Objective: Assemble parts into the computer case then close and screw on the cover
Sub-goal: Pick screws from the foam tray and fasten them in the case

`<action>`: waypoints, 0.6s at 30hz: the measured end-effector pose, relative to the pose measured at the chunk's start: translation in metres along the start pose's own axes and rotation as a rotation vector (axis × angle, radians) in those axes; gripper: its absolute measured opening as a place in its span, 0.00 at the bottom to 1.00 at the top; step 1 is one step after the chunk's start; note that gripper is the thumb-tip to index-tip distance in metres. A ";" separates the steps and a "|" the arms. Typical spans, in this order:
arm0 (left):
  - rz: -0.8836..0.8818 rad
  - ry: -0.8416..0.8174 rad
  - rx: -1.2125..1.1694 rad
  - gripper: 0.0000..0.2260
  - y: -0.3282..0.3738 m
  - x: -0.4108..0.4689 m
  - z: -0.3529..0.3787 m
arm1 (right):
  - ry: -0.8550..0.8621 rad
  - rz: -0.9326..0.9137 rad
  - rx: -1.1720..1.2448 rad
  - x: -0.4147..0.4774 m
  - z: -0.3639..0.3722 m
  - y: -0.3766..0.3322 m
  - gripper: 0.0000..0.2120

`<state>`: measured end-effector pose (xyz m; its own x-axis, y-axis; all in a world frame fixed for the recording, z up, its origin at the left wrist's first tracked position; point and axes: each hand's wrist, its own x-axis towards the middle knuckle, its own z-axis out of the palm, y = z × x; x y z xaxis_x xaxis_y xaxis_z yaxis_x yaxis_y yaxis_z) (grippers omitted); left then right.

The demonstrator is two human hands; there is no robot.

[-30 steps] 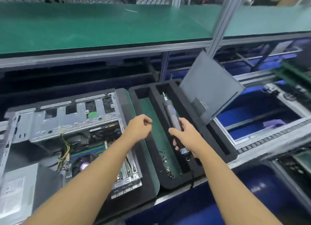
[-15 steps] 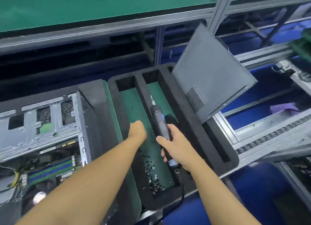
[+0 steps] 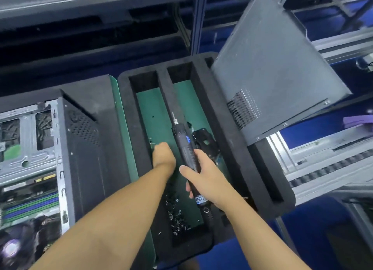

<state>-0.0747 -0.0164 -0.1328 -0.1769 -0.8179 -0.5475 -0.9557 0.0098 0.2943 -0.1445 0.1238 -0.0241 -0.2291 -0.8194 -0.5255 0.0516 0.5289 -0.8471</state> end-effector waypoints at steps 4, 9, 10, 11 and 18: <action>-0.025 -0.006 -0.267 0.09 0.004 0.003 -0.014 | -0.006 0.010 -0.005 0.000 -0.003 -0.003 0.13; -0.081 -0.052 -1.237 0.09 0.021 -0.016 -0.078 | -0.052 -0.038 0.012 -0.007 -0.002 -0.028 0.15; -0.039 -0.063 -1.378 0.08 0.021 -0.021 -0.095 | -0.063 -0.053 -0.002 -0.009 -0.001 -0.036 0.14; 0.020 -0.082 -1.499 0.06 0.020 -0.027 -0.112 | -0.075 -0.071 -0.010 -0.011 0.001 -0.044 0.11; 0.390 -0.129 -1.793 0.07 -0.027 -0.077 -0.209 | -0.142 -0.193 -0.132 -0.036 0.039 -0.095 0.07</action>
<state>0.0137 -0.0737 0.0658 -0.3984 -0.8748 -0.2756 0.4944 -0.4579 0.7389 -0.1031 0.0946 0.0725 -0.0837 -0.9257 -0.3689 -0.1088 0.3764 -0.9200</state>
